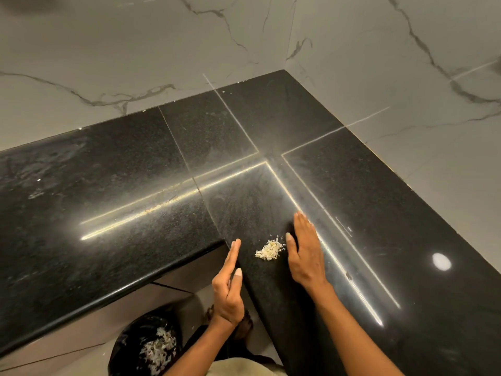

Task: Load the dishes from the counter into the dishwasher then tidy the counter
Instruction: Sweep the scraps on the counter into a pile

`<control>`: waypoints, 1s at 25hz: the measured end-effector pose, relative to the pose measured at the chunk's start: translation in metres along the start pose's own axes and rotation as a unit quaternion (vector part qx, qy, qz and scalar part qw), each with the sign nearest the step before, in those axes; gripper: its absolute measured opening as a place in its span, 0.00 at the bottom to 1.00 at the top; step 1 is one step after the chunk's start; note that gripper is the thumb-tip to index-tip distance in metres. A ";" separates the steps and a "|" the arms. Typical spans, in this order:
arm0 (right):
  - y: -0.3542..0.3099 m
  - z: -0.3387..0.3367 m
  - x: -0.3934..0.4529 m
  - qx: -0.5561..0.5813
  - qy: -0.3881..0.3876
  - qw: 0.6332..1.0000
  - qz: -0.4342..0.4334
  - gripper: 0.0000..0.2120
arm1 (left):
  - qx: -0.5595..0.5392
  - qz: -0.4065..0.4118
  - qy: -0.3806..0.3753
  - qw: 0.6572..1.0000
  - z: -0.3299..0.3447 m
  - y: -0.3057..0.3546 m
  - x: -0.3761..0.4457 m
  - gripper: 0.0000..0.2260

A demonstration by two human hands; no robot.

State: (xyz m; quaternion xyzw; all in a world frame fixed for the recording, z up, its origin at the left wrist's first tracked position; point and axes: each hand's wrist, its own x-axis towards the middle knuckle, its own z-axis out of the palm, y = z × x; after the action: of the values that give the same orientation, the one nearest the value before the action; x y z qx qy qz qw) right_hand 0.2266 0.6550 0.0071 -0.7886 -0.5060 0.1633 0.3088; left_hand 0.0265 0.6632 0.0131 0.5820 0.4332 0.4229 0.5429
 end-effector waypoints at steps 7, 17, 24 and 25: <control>-0.024 0.027 -0.040 -0.020 -0.057 0.991 -0.121 0.26 | -0.059 -0.040 0.044 0.996 0.012 -0.011 -0.018 0.25; -0.008 0.012 -0.015 0.091 0.011 0.996 0.000 0.26 | -0.253 -0.037 0.220 0.941 0.040 -0.029 -0.012 0.26; -0.025 0.045 -0.051 0.032 -0.033 0.996 -0.072 0.27 | -0.436 -0.016 0.308 0.845 0.052 -0.036 -0.003 0.27; -0.028 0.048 -0.058 0.034 -0.045 0.995 -0.084 0.27 | -0.442 -0.009 0.309 0.842 0.052 -0.039 -0.003 0.27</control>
State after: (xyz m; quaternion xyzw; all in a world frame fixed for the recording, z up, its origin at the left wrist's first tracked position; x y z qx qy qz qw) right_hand 0.1547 0.6266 -0.0144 -0.7243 -0.5778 0.1896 0.3250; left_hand 0.0742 0.6482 -0.0284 0.1151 0.3510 0.7225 0.5844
